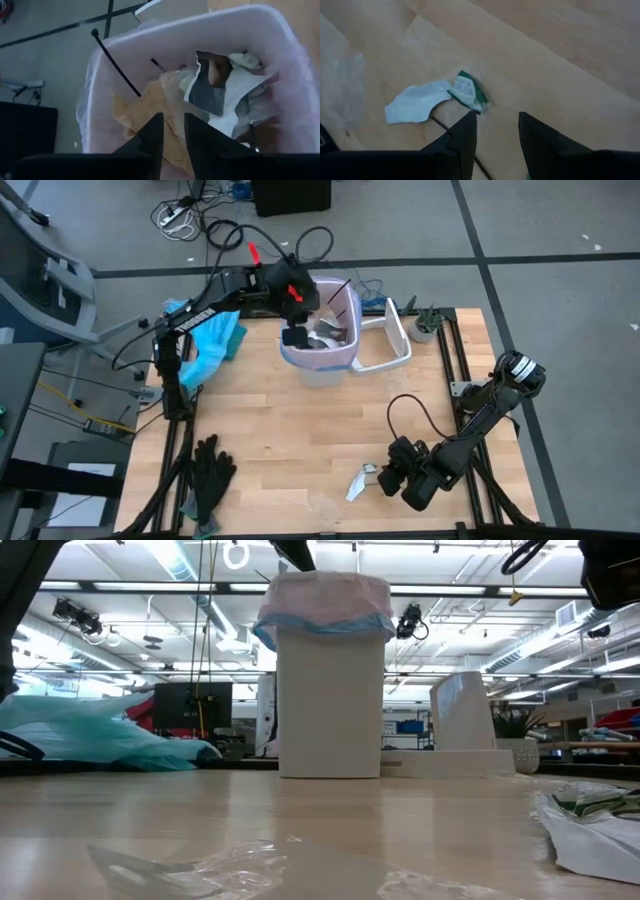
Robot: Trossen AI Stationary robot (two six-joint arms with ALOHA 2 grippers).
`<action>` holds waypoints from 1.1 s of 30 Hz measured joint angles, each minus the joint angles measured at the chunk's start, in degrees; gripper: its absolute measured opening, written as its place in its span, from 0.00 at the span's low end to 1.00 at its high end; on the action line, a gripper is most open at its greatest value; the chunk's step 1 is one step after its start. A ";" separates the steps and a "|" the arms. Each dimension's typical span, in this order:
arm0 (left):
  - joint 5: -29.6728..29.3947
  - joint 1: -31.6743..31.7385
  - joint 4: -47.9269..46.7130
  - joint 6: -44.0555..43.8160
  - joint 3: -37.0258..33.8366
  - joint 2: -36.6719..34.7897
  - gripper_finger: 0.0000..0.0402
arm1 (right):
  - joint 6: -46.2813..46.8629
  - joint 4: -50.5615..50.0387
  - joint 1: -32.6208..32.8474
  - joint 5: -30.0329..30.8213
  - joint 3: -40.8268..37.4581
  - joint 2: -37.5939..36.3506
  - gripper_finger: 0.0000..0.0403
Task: Place trash/remove bag and relplace
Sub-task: Put the clear cellophane and left green plastic material into the trash bin
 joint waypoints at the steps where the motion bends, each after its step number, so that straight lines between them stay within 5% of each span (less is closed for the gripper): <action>1: 0.08 -0.02 0.02 -1.45 0.00 0.00 0.23 | -0.41 -0.19 -0.06 -0.02 0.00 0.02 0.33; 8: 14.84 -3.64 1.67 -6.07 0.00 -0.16 0.27 | -1.39 -0.86 -0.05 -0.80 0.00 0.00 0.33; 13: 16.18 -10.81 4.78 -6.79 0.00 0.34 0.24 | -2.56 -2.48 0.04 -1.35 0.00 0.00 0.33; 21: 2.47 -25.33 9.11 -14.86 -0.07 6.26 0.16 | -11.27 -2.21 0.59 -3.77 0.00 0.02 0.33; 26: 0.55 -32.46 8.13 -25.87 -0.07 10.37 0.02 | -18.94 -1.92 1.27 -10.83 0.00 0.00 0.33; 33: -6.82 -41.23 9.46 -38.95 -0.07 15.65 0.01 | -32.61 1.15 1.33 -14.78 0.00 0.00 0.33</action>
